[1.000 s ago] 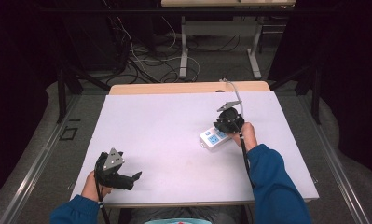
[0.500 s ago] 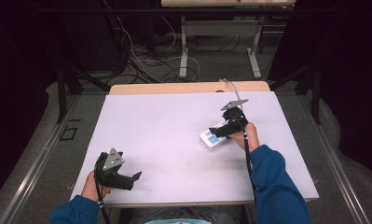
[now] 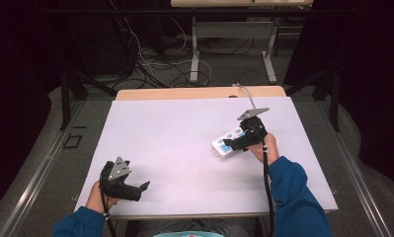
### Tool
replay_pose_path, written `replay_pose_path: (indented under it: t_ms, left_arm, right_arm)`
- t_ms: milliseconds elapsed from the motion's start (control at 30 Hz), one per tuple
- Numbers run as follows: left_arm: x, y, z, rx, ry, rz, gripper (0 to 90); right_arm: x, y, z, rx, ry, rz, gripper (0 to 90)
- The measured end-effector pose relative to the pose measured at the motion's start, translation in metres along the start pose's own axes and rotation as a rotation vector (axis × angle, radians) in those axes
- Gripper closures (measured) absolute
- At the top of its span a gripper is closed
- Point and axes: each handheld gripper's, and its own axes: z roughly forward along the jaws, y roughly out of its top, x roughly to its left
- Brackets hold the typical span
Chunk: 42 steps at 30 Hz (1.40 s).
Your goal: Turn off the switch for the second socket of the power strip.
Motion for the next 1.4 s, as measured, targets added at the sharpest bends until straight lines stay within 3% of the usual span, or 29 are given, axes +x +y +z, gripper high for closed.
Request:
replay_pose_path:
  t_ms: [833, 1400]
  left_arm:
    - [0.0, 0.0, 0.0, -0.003, -0.001, -0.001, 0.1]
    - [0.0, 0.0, -0.001, -0.003, -0.002, -0.004, 0.1]
  right_arm:
    - [0.027, -0.041, -0.048, -0.019, -0.023, -0.029, 0.0]
    - [0.037, -0.08, -0.073, -0.032, -0.081, -0.042, 0.0]
